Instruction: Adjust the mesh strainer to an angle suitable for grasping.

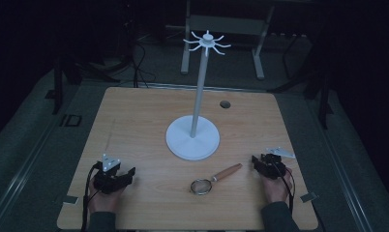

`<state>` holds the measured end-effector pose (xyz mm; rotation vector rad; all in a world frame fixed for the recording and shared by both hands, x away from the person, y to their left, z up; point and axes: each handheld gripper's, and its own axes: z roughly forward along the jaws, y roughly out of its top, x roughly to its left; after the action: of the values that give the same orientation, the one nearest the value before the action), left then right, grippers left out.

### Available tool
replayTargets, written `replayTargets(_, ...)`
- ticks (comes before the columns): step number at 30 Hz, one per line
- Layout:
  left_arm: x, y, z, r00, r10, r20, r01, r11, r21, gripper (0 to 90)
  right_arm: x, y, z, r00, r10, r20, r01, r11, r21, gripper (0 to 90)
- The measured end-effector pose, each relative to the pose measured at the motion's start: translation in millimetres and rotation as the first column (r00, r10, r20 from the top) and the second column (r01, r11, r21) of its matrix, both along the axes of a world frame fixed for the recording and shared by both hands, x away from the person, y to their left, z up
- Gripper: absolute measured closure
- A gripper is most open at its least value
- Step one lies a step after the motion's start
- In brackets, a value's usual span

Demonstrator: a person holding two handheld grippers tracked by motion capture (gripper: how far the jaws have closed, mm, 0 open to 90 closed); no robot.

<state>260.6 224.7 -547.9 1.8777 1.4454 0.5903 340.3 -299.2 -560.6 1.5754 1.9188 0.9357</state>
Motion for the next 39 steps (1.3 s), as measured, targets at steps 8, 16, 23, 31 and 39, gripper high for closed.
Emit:
replayTargets(8,-0.9,1.4,0.7,1.0,0.002,0.007,-0.002,1.0,-0.007,37.9,-24.4,14.9,15.3,0.9963,0.086,0.005,-0.086,0.996,0.013,78.6)
replayTargets(16,-1.2,2.0,1.1,1.0,0.005,0.008,-0.005,0.9999,-0.009,37.9,-37.6,33.6,17.0,0.9861,0.164,-0.024,-0.164,0.986,0.026,89.6)
replayTargets(23,-1.1,1.7,1.0,1.0,0.004,0.008,-0.003,1.0,-0.007,37.9,-38.3,42.0,14.4,0.9801,0.193,-0.045,-0.193,0.981,0.009,89.9)
replayTargets(31,-1.2,1.4,0.7,1.0,0.003,0.007,-0.003,1.0,-0.005,37.9,-33.8,51.5,11.1,0.9756,0.211,-0.061,-0.211,0.977,-0.006,89.9)
replayTargets(39,-1.8,2.1,0.2,1.0,0.007,0.003,-0.007,1.0,-0.002,37.9,-24.1,60.4,9.7,0.976,0.209,-0.059,-0.21,0.978,-0.012,89.7)
